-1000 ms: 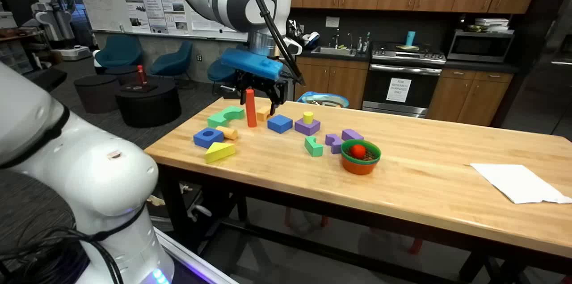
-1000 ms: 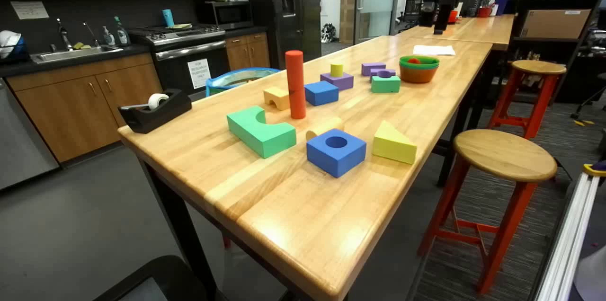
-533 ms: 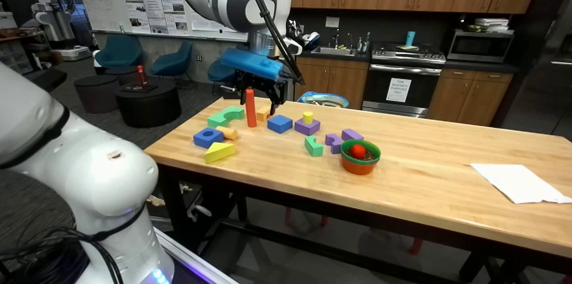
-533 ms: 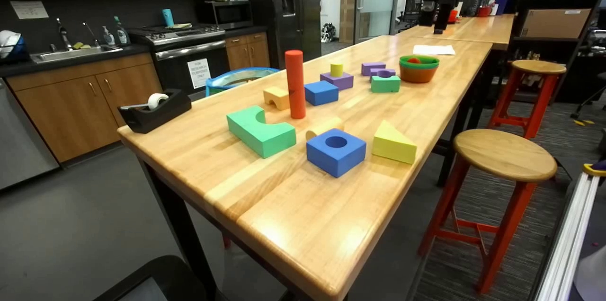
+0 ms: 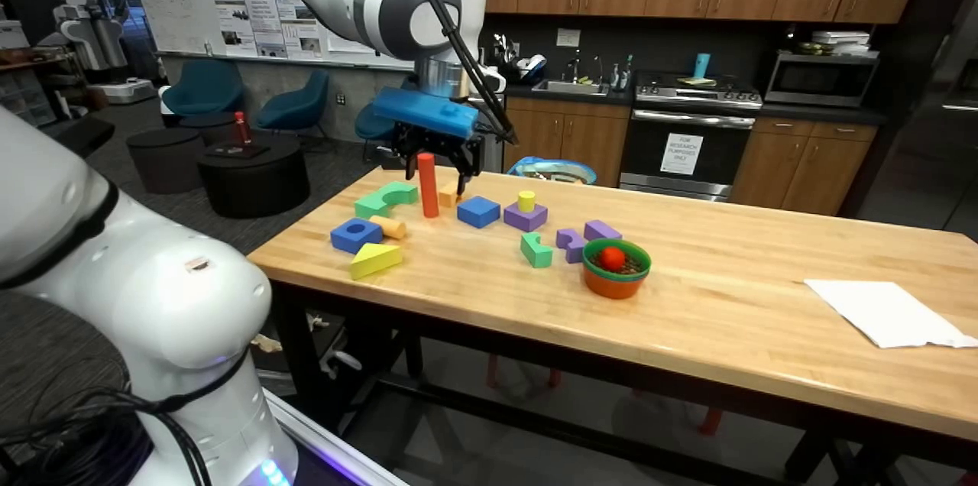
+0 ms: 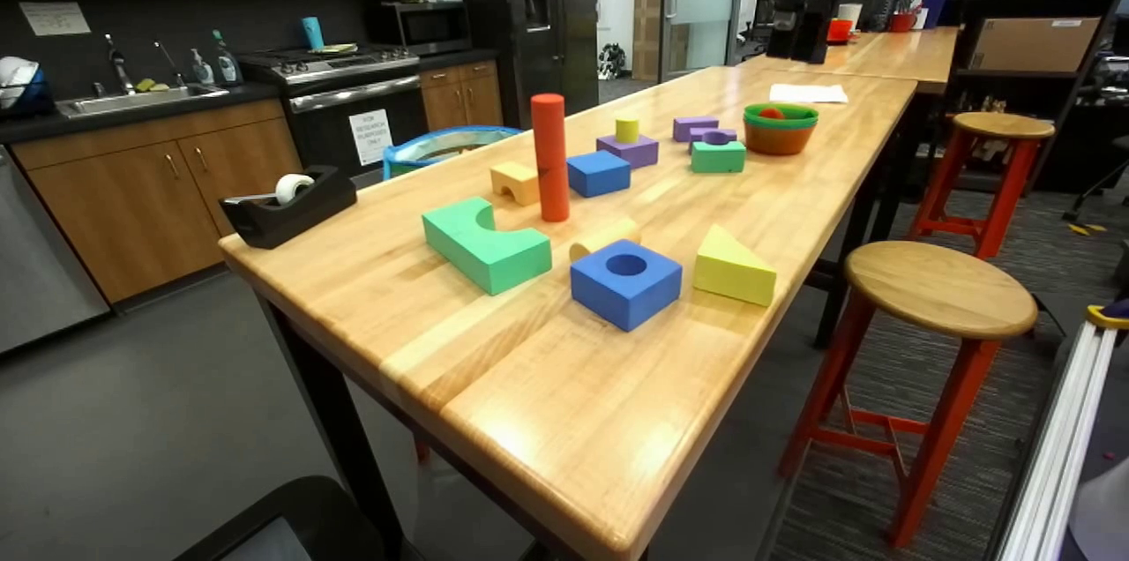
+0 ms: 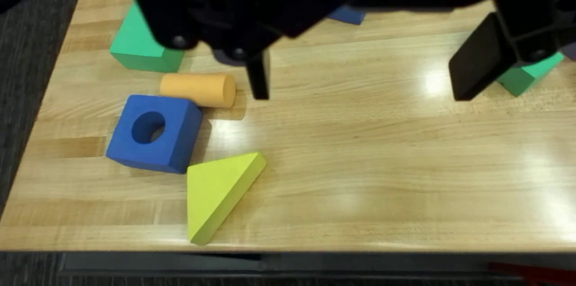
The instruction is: Pick up the blue block on the left, move it to the right and then put the orange cylindrical block in the center of the blue block
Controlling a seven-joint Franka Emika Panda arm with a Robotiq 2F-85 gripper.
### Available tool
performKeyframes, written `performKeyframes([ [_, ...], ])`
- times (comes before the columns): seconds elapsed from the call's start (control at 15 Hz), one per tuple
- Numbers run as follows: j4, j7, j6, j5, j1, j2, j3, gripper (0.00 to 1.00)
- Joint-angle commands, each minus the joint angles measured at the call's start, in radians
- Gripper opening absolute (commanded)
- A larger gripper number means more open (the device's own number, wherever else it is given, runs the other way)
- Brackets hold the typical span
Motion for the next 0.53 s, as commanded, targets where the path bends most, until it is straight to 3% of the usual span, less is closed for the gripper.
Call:
performKeyframes([
  [0.0, -0.087, -0.036, 0.144, 0.060, 0.052, -0.013, 0.055, 1.00],
  [0.47, -0.238, -0.023, 0.431, 0.184, 0.211, 0.033, 0.158, 1.00],
])
